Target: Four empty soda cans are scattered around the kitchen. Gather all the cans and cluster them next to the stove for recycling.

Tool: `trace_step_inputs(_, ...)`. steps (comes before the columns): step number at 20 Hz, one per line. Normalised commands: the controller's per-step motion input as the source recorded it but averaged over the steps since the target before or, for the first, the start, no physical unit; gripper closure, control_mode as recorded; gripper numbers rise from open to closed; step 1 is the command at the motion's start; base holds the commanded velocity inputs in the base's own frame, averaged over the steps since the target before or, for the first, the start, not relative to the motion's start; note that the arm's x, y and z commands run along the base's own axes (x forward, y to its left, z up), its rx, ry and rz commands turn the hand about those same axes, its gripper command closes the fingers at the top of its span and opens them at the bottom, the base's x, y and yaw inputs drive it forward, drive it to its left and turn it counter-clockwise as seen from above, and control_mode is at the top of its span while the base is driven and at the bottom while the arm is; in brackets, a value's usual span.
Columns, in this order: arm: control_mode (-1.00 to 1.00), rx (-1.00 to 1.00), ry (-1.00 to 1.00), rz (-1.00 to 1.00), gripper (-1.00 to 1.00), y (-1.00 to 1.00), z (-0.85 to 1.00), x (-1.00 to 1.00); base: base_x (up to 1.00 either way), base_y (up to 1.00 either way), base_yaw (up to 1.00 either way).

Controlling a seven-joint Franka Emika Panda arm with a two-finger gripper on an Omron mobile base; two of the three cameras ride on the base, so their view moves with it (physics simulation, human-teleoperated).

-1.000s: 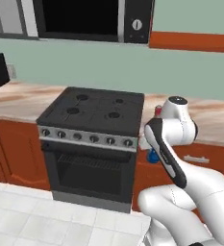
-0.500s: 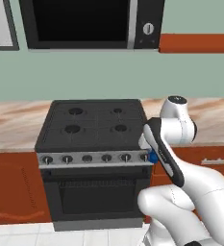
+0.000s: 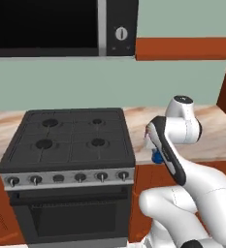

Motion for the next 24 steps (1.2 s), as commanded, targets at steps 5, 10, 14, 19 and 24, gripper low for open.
trace_step_inputs(5,1.00,0.00,0.00,0.00,1.00,0.00,0.00,0.00,0.32,-0.41,-0.05)
trace_step_inputs(10,1.00,0.00,0.00,0.00,1.00,0.00,0.00,0.00,0.38,0.20,-0.25)
trace_step_inputs(14,1.00,0.00,0.00,0.00,1.00,0.00,0.00,0.00,0.38,0.11,-0.22)
trace_step_inputs(19,1.00,0.00,0.00,0.00,1.00,0.00,0.00,0.00,0.49,0.03,-0.17)
trace_step_inputs(24,1.00,0.00,0.00,0.00,1.00,0.00,0.00,0.00,0.26,0.00,-0.05)
